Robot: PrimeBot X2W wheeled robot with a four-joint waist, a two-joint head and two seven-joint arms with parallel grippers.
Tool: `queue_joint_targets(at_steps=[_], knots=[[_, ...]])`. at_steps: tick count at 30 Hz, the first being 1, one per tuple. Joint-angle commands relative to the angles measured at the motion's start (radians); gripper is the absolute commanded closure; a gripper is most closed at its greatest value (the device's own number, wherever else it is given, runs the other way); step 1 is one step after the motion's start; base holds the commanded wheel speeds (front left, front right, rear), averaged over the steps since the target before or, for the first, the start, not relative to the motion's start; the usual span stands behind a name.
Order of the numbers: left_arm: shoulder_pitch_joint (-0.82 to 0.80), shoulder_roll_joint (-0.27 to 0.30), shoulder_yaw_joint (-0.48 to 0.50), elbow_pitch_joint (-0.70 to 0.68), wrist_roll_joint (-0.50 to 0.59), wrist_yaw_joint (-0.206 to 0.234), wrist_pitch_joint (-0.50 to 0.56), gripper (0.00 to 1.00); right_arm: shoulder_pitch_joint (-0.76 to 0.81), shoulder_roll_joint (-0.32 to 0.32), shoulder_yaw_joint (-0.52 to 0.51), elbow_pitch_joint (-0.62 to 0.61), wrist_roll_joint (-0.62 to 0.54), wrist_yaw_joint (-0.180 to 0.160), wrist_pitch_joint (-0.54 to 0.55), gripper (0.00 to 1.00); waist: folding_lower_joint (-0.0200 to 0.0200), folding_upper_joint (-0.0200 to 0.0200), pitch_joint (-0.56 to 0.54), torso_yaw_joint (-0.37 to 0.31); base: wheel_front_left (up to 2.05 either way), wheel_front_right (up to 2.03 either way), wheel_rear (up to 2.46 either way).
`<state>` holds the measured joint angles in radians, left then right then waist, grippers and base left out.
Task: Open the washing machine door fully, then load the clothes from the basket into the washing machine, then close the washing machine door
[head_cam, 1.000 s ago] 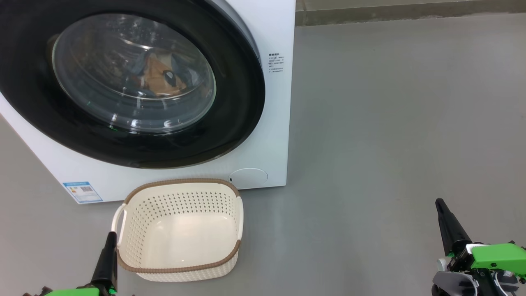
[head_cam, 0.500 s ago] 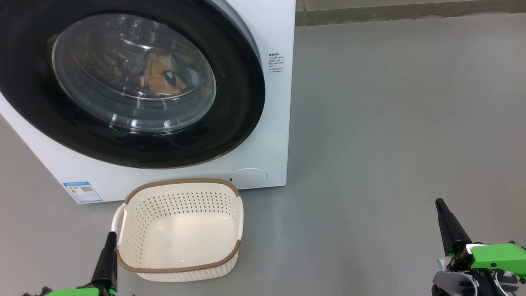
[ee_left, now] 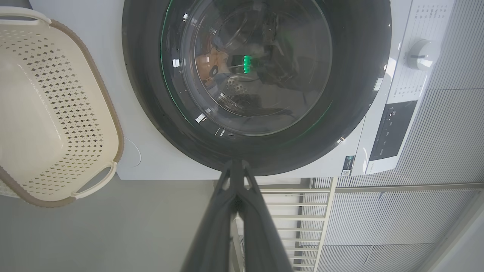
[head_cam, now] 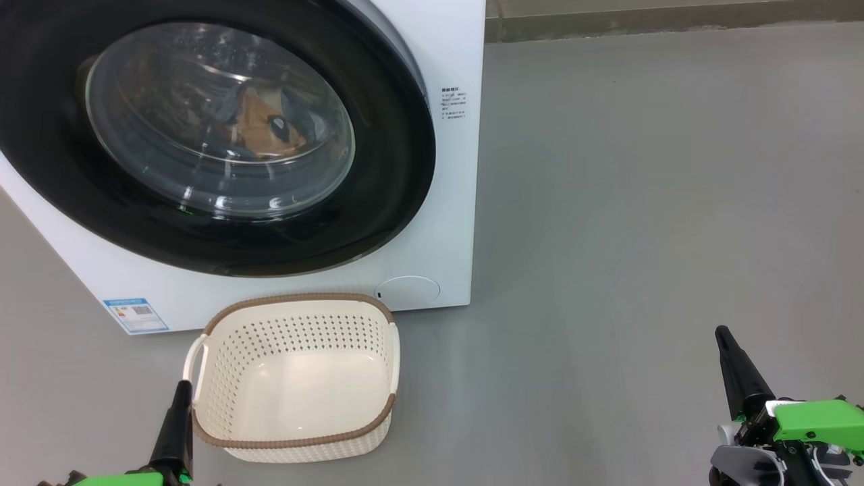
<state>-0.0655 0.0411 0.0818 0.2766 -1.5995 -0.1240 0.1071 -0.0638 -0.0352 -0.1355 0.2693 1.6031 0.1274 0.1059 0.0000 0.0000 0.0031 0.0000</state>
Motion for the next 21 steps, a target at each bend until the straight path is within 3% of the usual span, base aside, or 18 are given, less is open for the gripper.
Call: queue_joint_targets(at_steps=[1,21], knots=[[-0.043,0.009,0.032,-0.031,-0.009,-0.007,0.006,1.00,-0.044,-0.015,0.022,-0.025,0.006,0.003,0.007,1.00,0.0000,0.0000,0.000,0.000,0.00,0.00,0.00],[-0.043,0.009,0.032,-0.031,-0.009,-0.007,0.006,1.00,-0.044,-0.015,0.022,-0.025,0.006,0.003,0.007,1.00,0.0000,0.0000,0.000,0.000,0.00,0.00,0.00]])
